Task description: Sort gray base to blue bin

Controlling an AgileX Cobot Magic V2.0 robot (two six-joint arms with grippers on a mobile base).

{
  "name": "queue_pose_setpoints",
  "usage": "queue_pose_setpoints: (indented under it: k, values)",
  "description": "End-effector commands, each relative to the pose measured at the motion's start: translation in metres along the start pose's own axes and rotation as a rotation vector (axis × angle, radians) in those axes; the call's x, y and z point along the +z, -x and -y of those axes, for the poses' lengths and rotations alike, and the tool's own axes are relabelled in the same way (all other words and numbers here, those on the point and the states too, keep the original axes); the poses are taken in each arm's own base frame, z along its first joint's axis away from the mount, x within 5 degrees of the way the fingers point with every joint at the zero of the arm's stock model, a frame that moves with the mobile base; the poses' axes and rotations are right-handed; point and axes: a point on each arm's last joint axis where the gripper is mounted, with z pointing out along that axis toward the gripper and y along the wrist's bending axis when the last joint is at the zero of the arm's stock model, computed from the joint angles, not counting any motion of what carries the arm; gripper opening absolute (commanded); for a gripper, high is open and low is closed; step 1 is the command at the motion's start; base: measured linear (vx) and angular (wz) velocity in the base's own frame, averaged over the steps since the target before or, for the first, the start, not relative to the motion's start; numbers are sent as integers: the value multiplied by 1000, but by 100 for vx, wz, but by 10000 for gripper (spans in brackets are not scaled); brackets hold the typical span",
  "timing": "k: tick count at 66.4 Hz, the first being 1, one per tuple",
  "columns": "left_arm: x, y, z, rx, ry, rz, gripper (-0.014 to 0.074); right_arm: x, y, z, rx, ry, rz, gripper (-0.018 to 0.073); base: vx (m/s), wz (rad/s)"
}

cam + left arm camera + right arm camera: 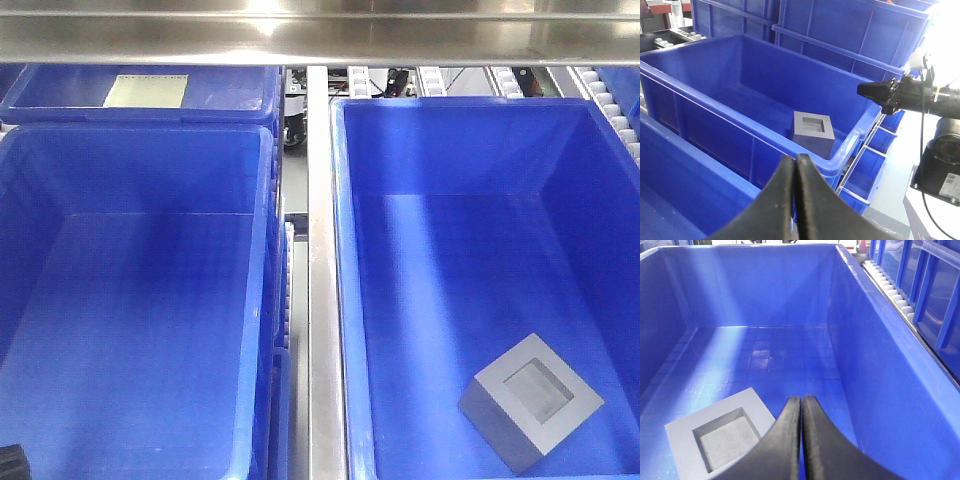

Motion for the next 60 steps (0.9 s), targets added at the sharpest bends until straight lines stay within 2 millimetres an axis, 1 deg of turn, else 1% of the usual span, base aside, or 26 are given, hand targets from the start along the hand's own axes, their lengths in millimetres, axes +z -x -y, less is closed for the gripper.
queue_pose_setpoints:
  k: [1, 18, 44, 60]
  values:
    - [-1, 13, 3, -8, -22, 79, -6, 1, 3, 0, -16, -3, 30, -5, 0, 0]
    - [-1, 12, 6, 11, -63, 75, -6, 1, 3, 0, -16, -3, 30, -5, 0, 0]
    - [-1, 12, 7, 0, -69, 72, -6, 1, 3, 0, -16, -3, 30, -5, 0, 0]
    - [-1, 12, 8, 30, -81, 73, -6, 1, 3, 0, -16, -3, 30, -5, 0, 0]
